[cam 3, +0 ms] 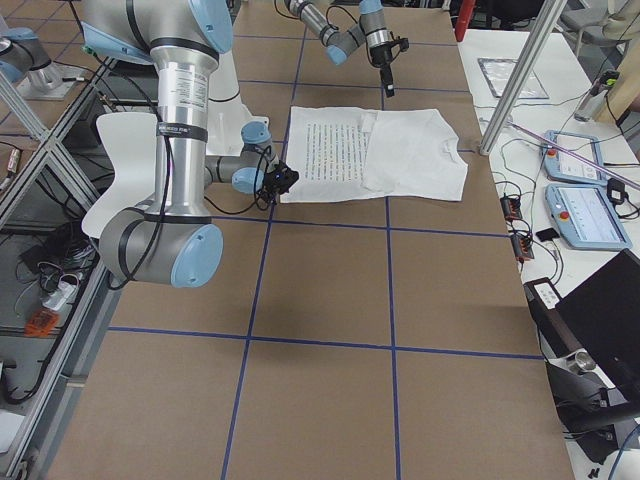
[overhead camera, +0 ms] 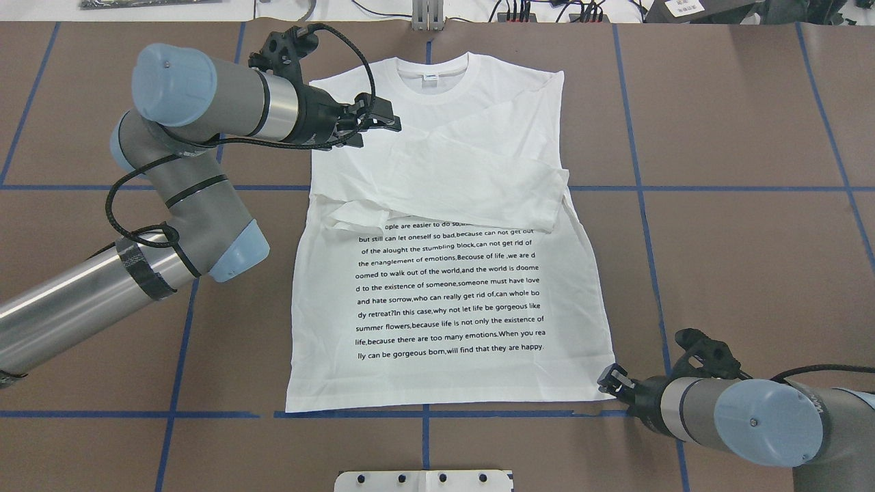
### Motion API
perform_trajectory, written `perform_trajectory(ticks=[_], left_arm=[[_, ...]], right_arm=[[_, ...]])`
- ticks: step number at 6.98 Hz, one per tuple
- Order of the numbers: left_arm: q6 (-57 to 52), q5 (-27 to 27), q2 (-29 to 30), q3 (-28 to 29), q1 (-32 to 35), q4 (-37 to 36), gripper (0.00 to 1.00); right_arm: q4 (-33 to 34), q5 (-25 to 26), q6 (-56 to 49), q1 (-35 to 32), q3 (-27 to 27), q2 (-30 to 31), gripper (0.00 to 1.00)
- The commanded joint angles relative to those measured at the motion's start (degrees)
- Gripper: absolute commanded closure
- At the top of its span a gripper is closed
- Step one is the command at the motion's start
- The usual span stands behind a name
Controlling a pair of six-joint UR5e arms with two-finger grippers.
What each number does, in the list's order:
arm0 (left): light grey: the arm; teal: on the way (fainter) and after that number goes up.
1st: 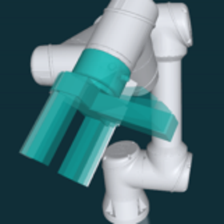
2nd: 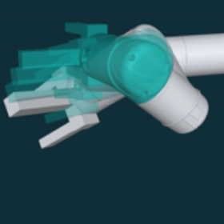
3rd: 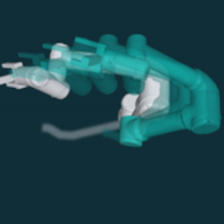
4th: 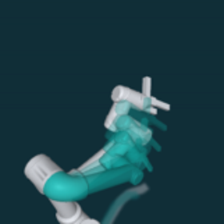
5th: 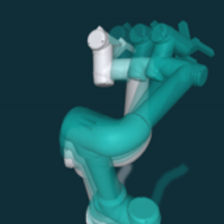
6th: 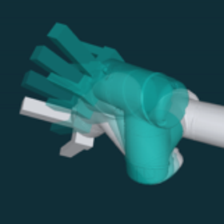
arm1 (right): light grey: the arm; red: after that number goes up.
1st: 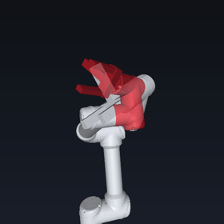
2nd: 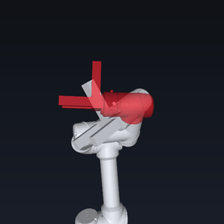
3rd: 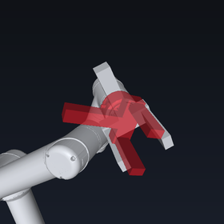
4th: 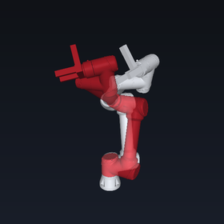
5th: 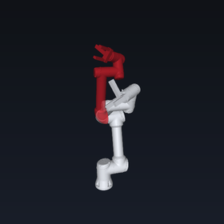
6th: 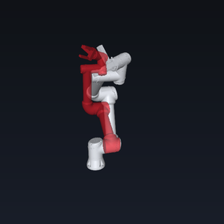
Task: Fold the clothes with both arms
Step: 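Release the sleeve with the left gripper while the right gripper moves to the hem corner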
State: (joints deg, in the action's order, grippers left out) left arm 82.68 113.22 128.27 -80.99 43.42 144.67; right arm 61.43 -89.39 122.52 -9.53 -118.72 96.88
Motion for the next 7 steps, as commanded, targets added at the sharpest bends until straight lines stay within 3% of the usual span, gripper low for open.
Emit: perform_trajectory(ticks=[1, 3, 4, 5, 7], left_arm=[[0.0, 0.0, -0.9, -1.0, 0.0, 0.0, 0.17], [0.1, 0.0, -0.9, -1.2, 0.0, 0.0, 0.17], [0.2, 0.0, -1.0, -1.6, 0.0, 0.0, 0.17], [0.2, 0.0, -1.5, -1.9, 0.0, 0.0, 0.17], [0.2, 0.0, -2.6, -2.7, 0.0, 0.0, 0.17]], right_arm=[[0.1, 0.0, 0.0, 0.2, 0.2, 0.1, 0.46], [0.1, 0.0, 0.0, 0.2, 0.3, 0.0, 0.53], [0.0, 0.0, 0.0, 0.2, 0.3, 0.0, 0.68], [0.1, -0.1, 0.0, 0.2, 0.3, 0.0, 1.0], [0.0, -0.3, -0.1, 0.1, 0.4, 0.0, 1.0]])
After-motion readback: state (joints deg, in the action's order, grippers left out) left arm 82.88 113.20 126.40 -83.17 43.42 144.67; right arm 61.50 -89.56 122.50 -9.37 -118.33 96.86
